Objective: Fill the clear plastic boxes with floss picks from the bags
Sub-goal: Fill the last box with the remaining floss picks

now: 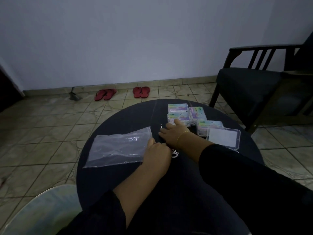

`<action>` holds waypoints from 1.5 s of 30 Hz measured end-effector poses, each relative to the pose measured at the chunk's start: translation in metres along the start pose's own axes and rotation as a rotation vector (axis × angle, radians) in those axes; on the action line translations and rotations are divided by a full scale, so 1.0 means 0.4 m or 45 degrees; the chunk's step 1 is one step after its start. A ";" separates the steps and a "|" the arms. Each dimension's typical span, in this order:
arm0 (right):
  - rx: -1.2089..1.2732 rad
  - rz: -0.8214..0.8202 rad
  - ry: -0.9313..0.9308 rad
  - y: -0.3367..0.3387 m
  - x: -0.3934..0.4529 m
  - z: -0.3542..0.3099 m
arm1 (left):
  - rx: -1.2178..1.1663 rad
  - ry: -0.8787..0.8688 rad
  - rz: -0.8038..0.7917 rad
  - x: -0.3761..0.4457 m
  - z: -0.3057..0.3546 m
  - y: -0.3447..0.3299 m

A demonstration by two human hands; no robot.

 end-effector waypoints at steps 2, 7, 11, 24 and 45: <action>0.055 -0.020 -0.018 -0.009 0.001 0.003 | -0.006 0.002 -0.007 -0.003 0.000 -0.002; 0.192 0.018 -0.056 -0.025 -0.043 0.025 | 0.008 -0.036 -0.007 -0.024 0.023 0.010; 0.287 -0.036 -0.082 -0.054 -0.074 0.025 | -0.006 -0.064 -0.018 -0.069 0.038 0.005; 0.720 -0.189 -0.582 -0.089 -0.182 0.035 | -0.164 0.075 0.048 -0.178 -0.002 0.006; 0.567 0.042 -0.275 -0.021 -0.097 -0.006 | -0.333 0.236 -0.386 -0.143 -0.045 -0.012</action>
Point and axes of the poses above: each hand's wrist, its own x-axis towards the middle knuckle, its own y-axis out of the back of the hand, z = x × y, the point moved 9 cm from there along x, towards the middle knuckle, and after that the axes turned 9 degrees about -x, right-handed, at the moved point
